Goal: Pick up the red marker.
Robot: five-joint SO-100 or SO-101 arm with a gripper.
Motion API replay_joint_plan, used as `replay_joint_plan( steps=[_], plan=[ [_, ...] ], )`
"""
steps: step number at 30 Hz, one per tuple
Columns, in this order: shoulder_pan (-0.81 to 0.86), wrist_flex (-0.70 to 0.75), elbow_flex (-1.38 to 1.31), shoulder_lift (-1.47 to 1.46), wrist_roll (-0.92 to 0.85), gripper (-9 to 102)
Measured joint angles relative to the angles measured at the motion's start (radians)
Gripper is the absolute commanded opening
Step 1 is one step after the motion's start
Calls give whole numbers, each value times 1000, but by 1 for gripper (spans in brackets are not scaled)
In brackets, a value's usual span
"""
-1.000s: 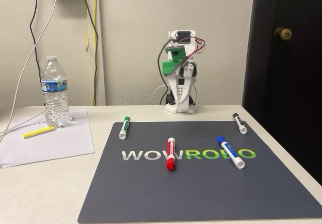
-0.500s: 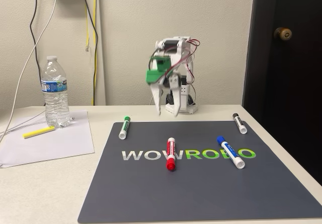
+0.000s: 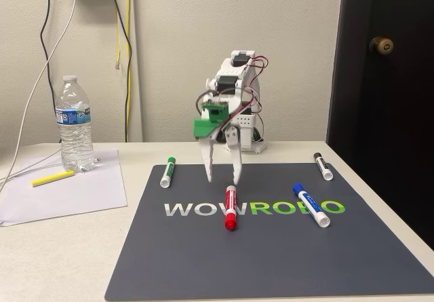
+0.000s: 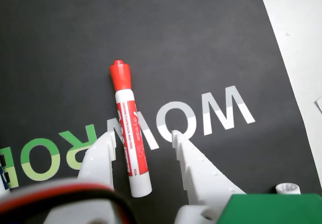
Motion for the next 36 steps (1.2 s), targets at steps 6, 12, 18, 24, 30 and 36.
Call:
replay_joint_plan(
  steps=[6,12,18,24,30,36],
  plan=[
    [-5,14,-86,-110,0,27],
    [-18,114,-201,-183,0,27],
    [-35,150,-281,-250,20,27],
    [-48,209,-402,-344,51,26],
    [-57,230,-425,-365,58,26],
    [-58,252,-426,-388,58,26]
  ],
)
